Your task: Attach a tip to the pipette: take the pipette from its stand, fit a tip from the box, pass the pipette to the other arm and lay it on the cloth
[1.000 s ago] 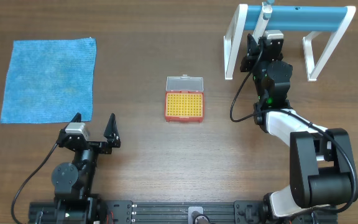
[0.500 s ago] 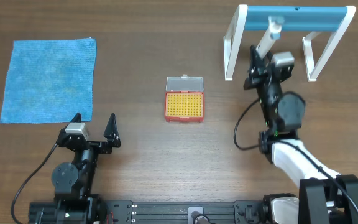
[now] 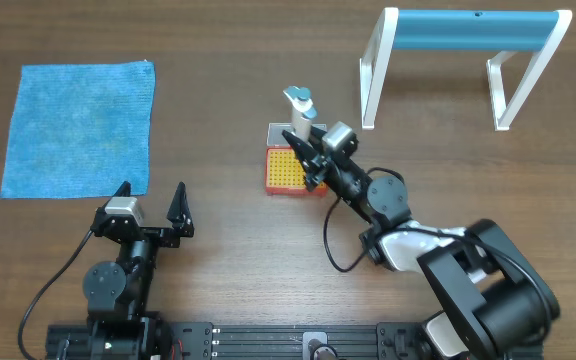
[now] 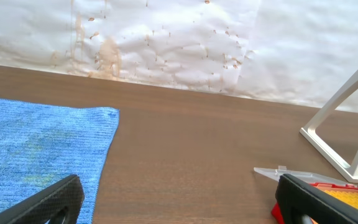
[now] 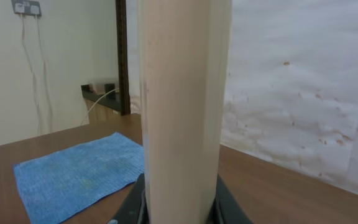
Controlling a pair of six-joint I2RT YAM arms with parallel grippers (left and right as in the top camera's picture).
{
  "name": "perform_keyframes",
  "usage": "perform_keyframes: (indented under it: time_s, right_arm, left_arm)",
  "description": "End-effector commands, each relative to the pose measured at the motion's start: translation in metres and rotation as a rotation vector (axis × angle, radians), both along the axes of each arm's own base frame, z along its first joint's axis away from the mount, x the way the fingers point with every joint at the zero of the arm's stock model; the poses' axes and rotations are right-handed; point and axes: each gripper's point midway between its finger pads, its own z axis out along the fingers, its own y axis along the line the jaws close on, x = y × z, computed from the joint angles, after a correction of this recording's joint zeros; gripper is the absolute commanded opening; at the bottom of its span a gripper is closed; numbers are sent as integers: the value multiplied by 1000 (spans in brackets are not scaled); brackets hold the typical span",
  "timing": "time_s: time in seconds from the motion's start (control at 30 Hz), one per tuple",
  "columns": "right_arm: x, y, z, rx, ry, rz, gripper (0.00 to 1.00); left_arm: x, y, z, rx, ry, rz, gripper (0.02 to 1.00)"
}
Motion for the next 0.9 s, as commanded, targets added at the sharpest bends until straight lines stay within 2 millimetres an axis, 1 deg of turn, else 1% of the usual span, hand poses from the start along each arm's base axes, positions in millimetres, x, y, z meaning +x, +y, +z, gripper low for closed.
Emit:
perform_keyframes:
  time_s: [0.03,0.17,0.23,0.33,0.47,0.7,0.9]
  right_arm:
    - [17,13,-2,14,2,9,80]
    - [25,18,-28,-15,53,8,80]
    - [26,18,-36,-25,69,8,80]
    - [27,16,-38,-28,74,3,82]
    - [22,12,-50,-45,105,-1,80]
    - [22,12,-56,-53,119,-1,80]
    - [27,14,-59,-54,122,-1,80]
  left_arm:
    - [0,2,-1,9,3,7,998]
    - [0,2,-2,9,3,7,996]
    - [0,2,-2,9,3,7,996]
    - [0,2,-2,9,3,7,996]
    - [0,2,-2,9,3,7,998]
    - [0,2,-2,9,3,7,998]
    - [0,2,-2,9,3,7,998]
